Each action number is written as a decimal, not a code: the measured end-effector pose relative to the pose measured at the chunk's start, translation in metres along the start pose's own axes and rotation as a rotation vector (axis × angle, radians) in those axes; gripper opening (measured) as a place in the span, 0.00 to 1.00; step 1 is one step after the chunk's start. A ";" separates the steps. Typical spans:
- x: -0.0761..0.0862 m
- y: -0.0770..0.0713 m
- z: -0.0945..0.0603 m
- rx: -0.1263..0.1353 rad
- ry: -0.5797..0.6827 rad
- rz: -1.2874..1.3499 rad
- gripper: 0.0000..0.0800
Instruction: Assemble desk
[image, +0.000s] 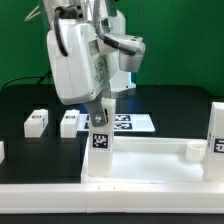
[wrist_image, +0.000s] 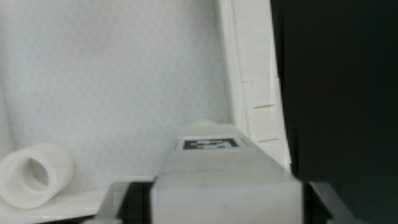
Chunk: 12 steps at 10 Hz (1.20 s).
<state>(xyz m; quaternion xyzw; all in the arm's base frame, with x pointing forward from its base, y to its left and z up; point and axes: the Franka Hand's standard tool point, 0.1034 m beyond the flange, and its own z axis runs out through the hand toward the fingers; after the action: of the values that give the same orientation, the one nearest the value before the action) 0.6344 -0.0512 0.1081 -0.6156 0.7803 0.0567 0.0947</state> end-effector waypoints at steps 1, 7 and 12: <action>0.001 -0.001 0.000 0.004 0.003 0.076 0.37; -0.006 -0.003 -0.007 0.014 -0.003 0.074 0.78; -0.030 0.000 -0.038 0.050 -0.029 0.042 0.81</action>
Offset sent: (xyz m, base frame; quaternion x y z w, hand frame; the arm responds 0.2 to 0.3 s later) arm 0.0000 0.0000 0.0000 0.0000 0.0000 0.0000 1.0000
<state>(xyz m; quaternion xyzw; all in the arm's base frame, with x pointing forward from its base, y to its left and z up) 0.6385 -0.0307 0.1514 -0.5956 0.7928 0.0480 0.1199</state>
